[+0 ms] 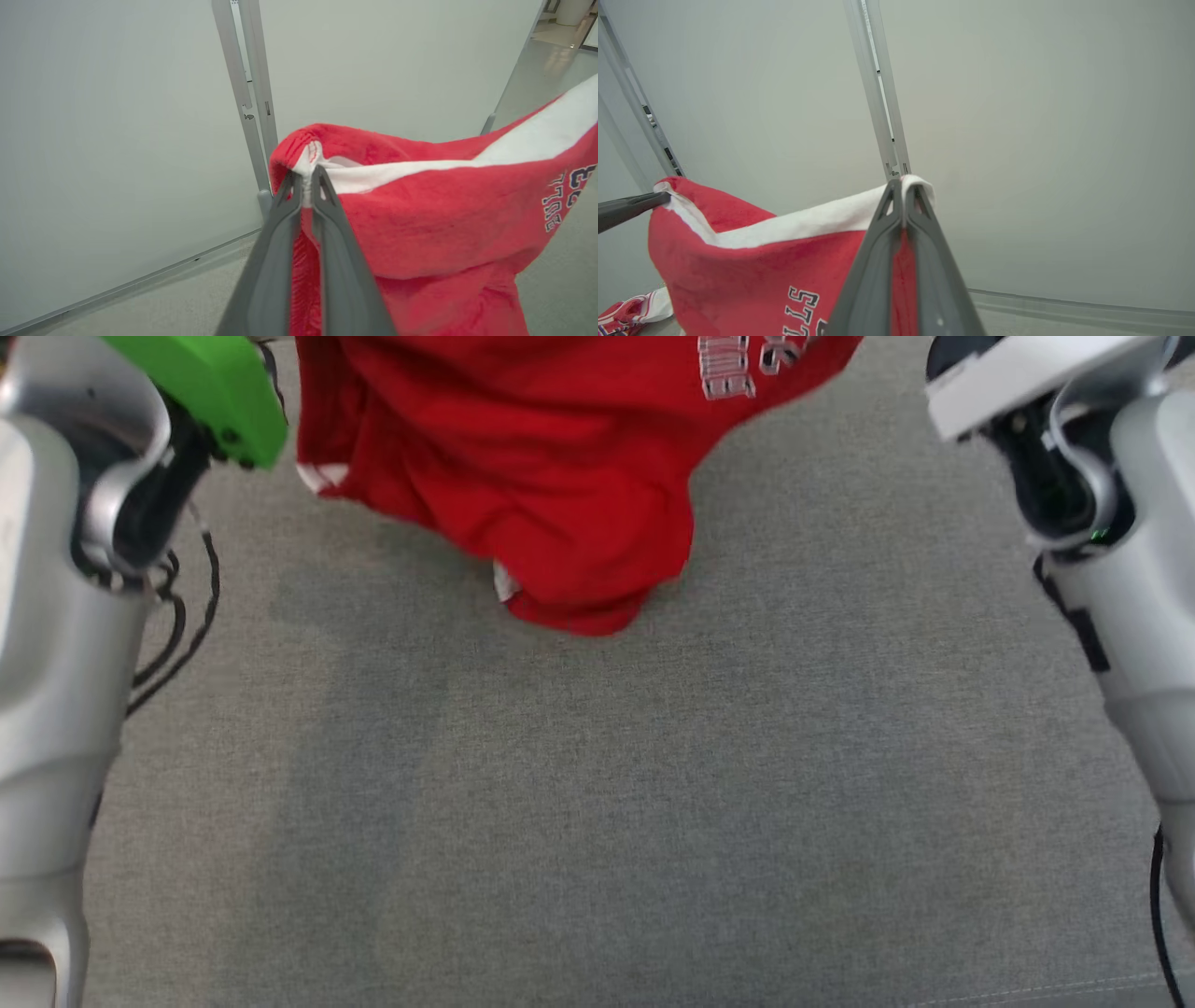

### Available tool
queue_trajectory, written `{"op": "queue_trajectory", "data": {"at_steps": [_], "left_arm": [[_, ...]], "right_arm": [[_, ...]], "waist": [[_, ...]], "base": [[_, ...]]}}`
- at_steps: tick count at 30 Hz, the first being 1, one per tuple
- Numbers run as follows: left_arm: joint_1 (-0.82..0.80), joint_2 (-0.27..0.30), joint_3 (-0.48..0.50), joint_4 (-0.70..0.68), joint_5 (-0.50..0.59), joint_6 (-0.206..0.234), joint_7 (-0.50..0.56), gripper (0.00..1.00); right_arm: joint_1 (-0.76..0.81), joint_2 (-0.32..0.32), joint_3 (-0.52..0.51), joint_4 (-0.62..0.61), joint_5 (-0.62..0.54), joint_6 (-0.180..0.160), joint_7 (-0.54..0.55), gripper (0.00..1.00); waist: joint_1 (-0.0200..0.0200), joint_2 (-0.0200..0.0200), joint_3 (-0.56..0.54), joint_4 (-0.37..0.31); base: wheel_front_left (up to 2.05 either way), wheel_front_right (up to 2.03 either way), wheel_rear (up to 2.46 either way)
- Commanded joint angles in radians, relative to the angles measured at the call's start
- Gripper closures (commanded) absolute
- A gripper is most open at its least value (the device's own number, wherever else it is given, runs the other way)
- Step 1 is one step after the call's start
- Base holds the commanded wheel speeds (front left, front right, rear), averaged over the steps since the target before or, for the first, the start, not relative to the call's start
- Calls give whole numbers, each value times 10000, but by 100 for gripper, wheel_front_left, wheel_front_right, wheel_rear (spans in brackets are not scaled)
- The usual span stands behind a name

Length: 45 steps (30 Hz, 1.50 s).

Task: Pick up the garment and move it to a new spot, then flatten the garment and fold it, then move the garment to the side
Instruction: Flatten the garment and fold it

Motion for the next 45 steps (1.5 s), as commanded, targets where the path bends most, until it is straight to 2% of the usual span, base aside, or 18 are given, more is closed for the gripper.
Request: {"op": "queue_trajectory", "data": {"at_steps": [1,10,17,20,23,26,32,39,45], "left_arm": [[-686,-79,-72,324,122,-85,-53,100],[-4483,-540,-517,2856,94,-258,-950,100],[-5453,-749,-1088,4146,-595,-263,-1724,100],[-4948,-689,-1604,4397,-1073,-264,-1795,100],[-4203,-278,-2695,4181,-1222,-265,-1818,100],[-3201,137,-3411,3763,-1858,-266,-1826,100],[-940,955,-4194,2703,-3418,-267,-1361,100],[1525,1888,-4875,1272,-4958,-251,126,100],[3235,2791,-5342,-603,-6068,357,1755,100]], "right_arm": [[-592,-111,-34,169,69,1,-9,100],[-4321,-353,207,1395,45,1,-715,100],[-5343,-448,980,2139,285,1,-950,100],[-4840,-537,1543,2318,556,1,-799,100],[-4069,-723,2309,2217,908,1,-717,100],[-3009,-1132,2973,1805,1345,1,-801,100],[-716,-2064,4167,677,2252,1,-433,100],[1615,-3245,5338,-531,3009,-1,912,100],[3180,-4443,5615,-1744,3971,-1,2756,100]], "waist": [[0,-1,1080,130],[0,-1,1995,116],[0,-1,1911,43],[0,-1,1688,6],[0,-1,1348,-81],[0,-1,868,-95],[0,-1,-435,-205],[0,-1,-1879,-386],[0,-1,-2747,-501]], "base": [[0,0,0],[0,0,0],[0,0,0],[0,0,0],[0,0,0],[0,0,0],[0,0,0],[0,0,0],[0,0,0]]}}
